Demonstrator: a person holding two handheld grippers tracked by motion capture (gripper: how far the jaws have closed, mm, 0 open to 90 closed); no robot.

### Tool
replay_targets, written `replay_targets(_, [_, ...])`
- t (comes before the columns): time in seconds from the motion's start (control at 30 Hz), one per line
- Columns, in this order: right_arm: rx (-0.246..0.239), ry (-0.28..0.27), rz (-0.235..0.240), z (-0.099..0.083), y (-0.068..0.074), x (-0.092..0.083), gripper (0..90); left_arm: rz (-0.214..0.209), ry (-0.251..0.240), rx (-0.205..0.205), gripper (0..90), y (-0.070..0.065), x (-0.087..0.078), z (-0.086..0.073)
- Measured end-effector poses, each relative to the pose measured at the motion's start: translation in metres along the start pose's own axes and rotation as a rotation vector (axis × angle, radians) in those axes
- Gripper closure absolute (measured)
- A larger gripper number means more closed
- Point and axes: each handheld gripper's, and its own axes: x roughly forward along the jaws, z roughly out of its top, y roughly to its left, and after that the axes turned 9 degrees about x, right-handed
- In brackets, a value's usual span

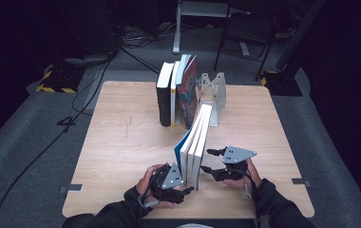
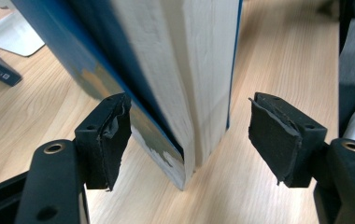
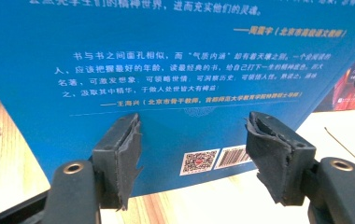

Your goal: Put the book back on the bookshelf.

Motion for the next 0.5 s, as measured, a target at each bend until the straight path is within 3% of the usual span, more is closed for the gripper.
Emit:
replay_targets(0.13, [0.013,-0.003,0.002,-0.001,-0.002,0.002,33.2,0.044,-0.016,-0.039,28.1,-0.004,0.006,0.003])
replay_targets(0.2, [0.015,0.003,0.002,-0.002,-0.002,0.003,32.5,0.091,-0.024,-0.051,27.9,-0.008,0.011,0.004])
replay_targets(0.37, [0.025,0.018,-0.008,-0.003,-0.005,0.005,28.8,0.116,-0.049,-0.084,28.0,-0.009,0.014,0.005])
replay_targets(0.5, [0.036,0.023,-0.011,-0.005,-0.006,0.007,28.5,0.175,-0.079,-0.104,28.8,-0.01,0.016,0.008])
